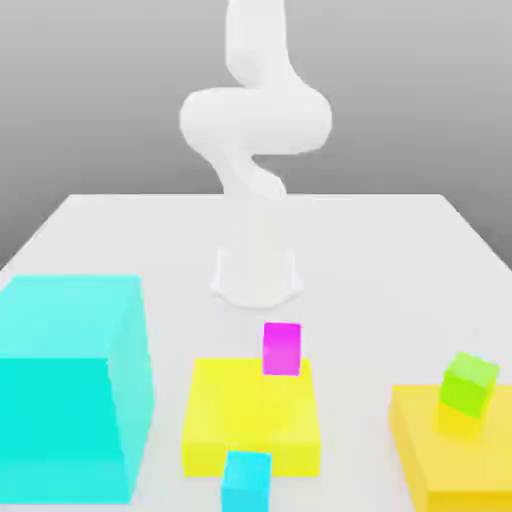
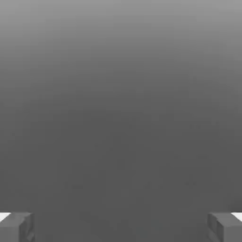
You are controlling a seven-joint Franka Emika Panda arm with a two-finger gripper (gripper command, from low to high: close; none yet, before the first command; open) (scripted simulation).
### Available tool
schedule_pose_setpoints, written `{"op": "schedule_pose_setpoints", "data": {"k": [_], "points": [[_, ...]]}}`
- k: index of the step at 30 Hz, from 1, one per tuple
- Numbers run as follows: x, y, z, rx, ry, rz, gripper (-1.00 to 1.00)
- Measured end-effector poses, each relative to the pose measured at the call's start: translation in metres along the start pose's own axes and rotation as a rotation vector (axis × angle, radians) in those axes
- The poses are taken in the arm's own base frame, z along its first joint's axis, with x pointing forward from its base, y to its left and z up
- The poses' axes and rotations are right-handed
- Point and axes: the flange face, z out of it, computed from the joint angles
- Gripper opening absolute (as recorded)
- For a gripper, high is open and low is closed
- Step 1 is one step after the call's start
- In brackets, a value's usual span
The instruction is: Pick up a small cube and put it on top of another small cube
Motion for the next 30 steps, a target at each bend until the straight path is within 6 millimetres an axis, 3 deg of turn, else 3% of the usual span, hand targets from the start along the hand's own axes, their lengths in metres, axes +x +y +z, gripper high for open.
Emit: {"op": "schedule_pose_setpoints", "data": {"k": [8,16,22,26,30], "points": [[-0.018,0.022,0.158,-0.173,-0.148,0.022,0.0],[-0.066,0.078,0.294,-0.34,-0.295,0.046,0.0],[-0.12,0.137,0.376,-0.463,-0.408,0.066,0.0],[-0.161,0.179,0.42,-0.534,-0.476,0.078,0.0],[-0.187,0.206,0.458,-0.544,-0.485,0.079,0.0]]}}
